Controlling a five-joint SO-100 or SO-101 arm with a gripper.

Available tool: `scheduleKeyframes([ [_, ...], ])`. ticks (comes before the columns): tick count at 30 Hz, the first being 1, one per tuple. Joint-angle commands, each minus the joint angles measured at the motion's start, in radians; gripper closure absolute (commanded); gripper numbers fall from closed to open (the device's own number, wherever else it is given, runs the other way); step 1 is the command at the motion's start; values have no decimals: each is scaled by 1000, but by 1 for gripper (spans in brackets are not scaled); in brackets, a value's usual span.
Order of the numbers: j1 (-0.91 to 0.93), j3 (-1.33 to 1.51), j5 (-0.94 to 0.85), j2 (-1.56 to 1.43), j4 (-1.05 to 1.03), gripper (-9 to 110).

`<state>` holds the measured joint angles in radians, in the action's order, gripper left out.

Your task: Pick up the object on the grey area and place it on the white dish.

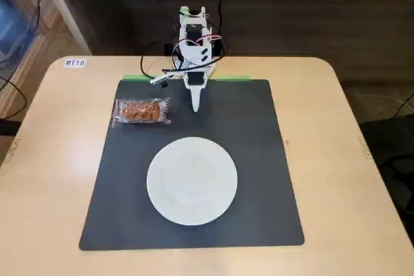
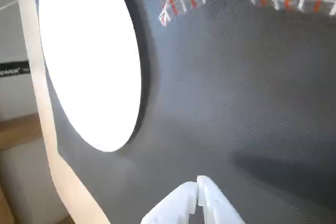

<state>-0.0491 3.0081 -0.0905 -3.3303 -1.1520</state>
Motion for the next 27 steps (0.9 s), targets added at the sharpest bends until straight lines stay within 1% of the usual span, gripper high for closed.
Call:
scheduleKeyframes([
  [1, -18, -150, -17, -18, -12, 102],
  [4, 9, -327, -35, 46, -35, 102],
  [8, 54, -680, -124, 305, -124, 102],
  [11, 155, -969, -210, 537, -281, 102],
  [14, 307, -1164, -293, 729, -433, 102],
  [16, 396, -1201, -342, 813, -479, 102],
  [20, 531, -1189, -437, 939, -517, 102],
  [24, 589, -1189, -523, 1074, -534, 102],
  [27, 630, -1204, -541, 1157, -534, 101],
])
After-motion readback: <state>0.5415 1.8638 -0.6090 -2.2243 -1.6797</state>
